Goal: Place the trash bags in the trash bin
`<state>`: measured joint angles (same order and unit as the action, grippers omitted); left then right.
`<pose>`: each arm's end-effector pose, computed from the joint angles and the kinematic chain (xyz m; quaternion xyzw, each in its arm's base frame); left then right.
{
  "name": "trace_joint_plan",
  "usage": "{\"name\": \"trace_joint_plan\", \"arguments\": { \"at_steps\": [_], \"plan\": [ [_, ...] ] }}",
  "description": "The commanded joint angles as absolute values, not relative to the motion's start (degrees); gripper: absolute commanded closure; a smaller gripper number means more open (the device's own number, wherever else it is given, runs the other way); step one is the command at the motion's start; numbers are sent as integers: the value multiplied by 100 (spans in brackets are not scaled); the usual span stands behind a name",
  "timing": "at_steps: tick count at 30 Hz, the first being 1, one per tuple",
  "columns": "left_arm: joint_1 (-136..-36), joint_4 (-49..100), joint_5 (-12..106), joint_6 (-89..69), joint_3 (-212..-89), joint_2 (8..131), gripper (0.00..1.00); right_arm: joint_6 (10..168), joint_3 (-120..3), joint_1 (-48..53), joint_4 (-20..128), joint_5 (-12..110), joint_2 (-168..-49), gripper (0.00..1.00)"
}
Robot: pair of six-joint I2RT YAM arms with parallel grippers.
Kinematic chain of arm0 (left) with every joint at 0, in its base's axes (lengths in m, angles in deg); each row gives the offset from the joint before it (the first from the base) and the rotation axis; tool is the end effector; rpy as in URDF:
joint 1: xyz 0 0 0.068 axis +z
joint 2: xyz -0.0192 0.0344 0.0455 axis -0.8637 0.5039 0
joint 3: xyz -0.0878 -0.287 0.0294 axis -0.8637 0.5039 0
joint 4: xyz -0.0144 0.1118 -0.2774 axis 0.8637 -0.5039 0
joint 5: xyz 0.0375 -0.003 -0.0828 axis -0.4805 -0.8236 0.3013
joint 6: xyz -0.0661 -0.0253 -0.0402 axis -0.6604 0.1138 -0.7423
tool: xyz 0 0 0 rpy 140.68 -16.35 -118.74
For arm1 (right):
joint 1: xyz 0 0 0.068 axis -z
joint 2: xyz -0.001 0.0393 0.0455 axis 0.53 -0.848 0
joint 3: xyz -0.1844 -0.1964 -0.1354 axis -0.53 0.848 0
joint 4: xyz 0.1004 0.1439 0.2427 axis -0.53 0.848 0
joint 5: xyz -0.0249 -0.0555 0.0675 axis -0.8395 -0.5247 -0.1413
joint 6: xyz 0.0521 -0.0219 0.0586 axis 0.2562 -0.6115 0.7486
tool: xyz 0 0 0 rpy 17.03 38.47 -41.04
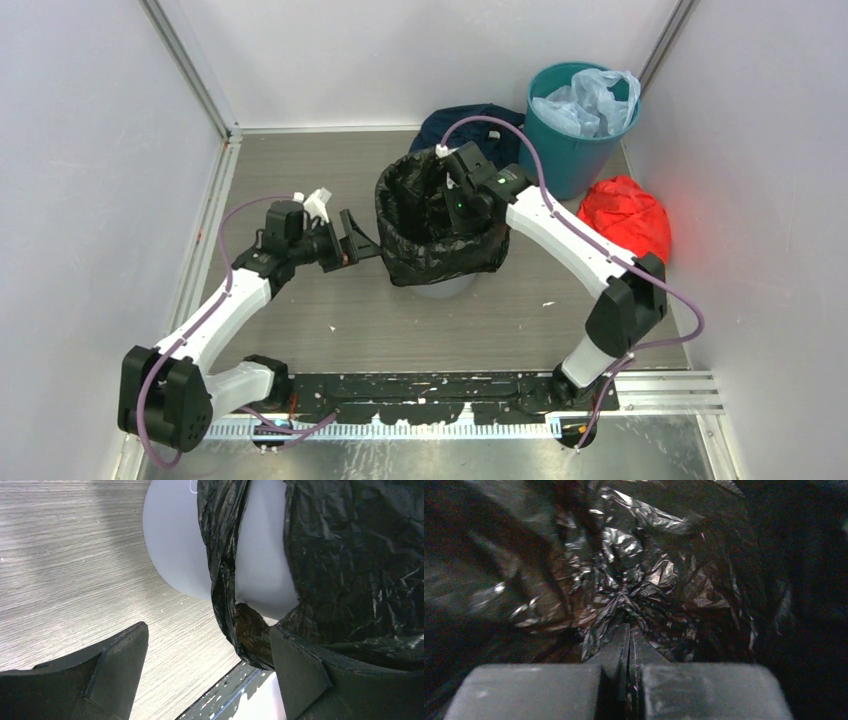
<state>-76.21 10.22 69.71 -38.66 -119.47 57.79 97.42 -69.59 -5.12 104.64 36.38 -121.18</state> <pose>0.2633 -0.1155 0.2449 -0.0600 0.8640 -0.4180 0.2742 0.3268 0.2405 0.3082 -0.1709 0.9455 0.0877 0.2628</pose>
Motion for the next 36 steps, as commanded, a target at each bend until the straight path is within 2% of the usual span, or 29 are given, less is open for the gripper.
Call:
{"name": "trace_joint_plan", "arguments": {
  "at_steps": [1,8,20,22,23,24,26,30,36],
  "plan": [
    [-7609,1679,6943,-3988,-11833,5807,9,9784,-7366,-516,10616,4178,-11684,95],
    [-7609,2166,6971,-4128,-11786,6089,10,9832,-7603,-597,10708,4657,-11742,97],
    [-7609,2543,7002,-4165,-12163,6661,15,9735,-7538,-952,10139,4287,-12346,99],
    [-7609,2546,7021,-4119,-12211,6771,22,9721,-7395,-1036,9912,4254,-12458,99],
    [-7609,2589,7061,-4112,-12222,6825,41,9719,-7327,-1081,9841,4240,-12513,99],
    [-7609,2633,7109,-4111,-12236,6881,54,9709,-7256,-1115,9760,4218,-12570,99],
    [-7609,2684,7152,-4126,-12250,6995,69,9701,-7129,-1170,9662,4187,-12689,99],
    [-7609,2759,7165,-4161,-12217,7122,73,9691,-6981,-1248,9607,4151,-12801,99],
    [-7609,2737,7108,-4127,-12155,7110,74,9688,-6831,-1296,9587,4157,-12754,99]
  ]
}}
